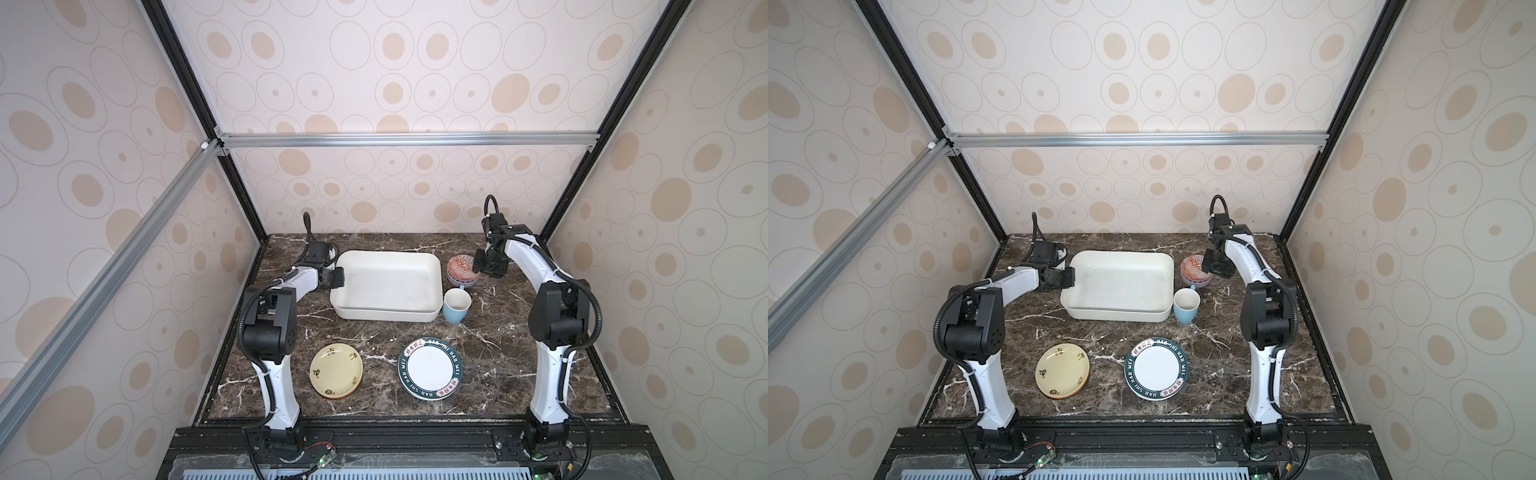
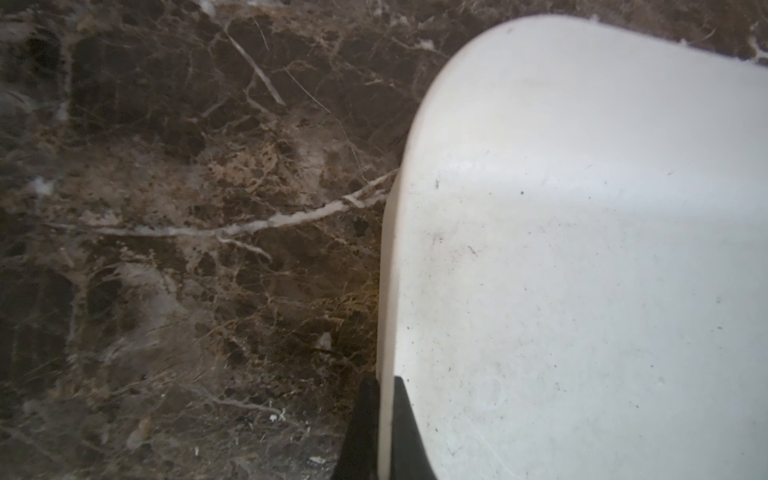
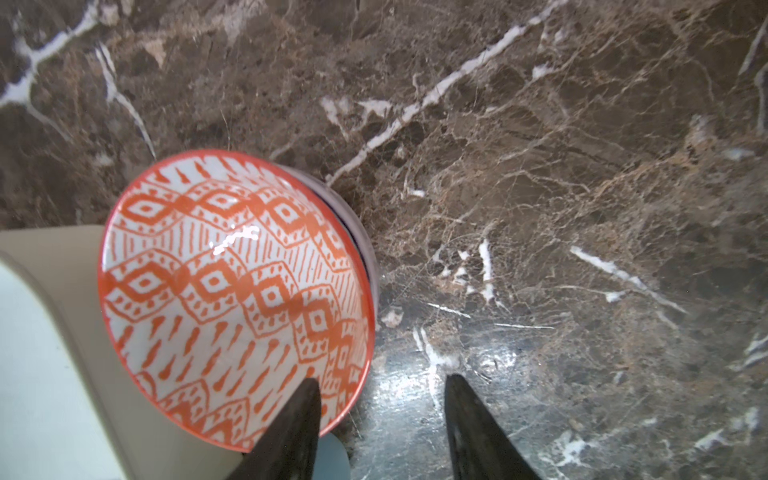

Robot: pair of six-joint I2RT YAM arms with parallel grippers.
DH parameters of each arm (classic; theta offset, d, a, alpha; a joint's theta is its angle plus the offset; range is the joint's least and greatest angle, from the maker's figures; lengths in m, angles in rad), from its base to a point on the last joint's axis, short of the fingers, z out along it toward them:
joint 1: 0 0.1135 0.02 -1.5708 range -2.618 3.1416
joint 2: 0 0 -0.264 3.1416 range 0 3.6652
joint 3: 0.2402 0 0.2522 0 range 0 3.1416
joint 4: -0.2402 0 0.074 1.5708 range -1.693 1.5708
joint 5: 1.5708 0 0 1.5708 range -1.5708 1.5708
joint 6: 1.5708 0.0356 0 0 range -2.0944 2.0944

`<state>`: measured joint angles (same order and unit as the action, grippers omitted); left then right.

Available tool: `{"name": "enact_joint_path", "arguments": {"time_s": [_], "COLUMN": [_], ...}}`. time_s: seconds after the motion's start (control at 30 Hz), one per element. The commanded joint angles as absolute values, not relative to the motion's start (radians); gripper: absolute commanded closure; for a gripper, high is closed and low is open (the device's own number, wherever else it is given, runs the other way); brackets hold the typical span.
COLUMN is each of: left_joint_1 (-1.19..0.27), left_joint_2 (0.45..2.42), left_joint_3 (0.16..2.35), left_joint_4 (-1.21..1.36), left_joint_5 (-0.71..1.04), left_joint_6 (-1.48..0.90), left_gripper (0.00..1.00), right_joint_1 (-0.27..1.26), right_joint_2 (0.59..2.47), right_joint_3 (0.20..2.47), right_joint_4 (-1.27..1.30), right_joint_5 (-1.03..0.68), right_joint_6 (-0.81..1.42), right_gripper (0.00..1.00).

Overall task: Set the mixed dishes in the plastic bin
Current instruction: 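Grip the bin rim with the left gripper while the right grasps the orange bowl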

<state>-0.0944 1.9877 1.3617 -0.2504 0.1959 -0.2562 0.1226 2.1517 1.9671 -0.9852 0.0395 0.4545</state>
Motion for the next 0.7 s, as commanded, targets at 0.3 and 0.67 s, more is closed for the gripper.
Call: {"name": "enact_joint_path", "arguments": {"time_s": [0.3,0.67], "left_joint_1": [-0.109,-0.109], "left_joint_2": [1.969,1.964], "left_joint_3": [1.329,1.437], "left_joint_4": [-0.348,-0.405], "left_joint_5": [0.217,0.182], "left_joint_6": [-0.329,-0.292], "left_gripper": [0.64,0.38], "right_joint_1": [0.105,0.103], "right_joint_2": [2.258,2.272], "right_joint_3": [2.062,2.096], "right_joint_4": [-1.045,-1.058], "right_joint_5": [0.025,0.014], "right_joint_6": [0.456,0.453], "right_gripper": [0.63,0.86]}}
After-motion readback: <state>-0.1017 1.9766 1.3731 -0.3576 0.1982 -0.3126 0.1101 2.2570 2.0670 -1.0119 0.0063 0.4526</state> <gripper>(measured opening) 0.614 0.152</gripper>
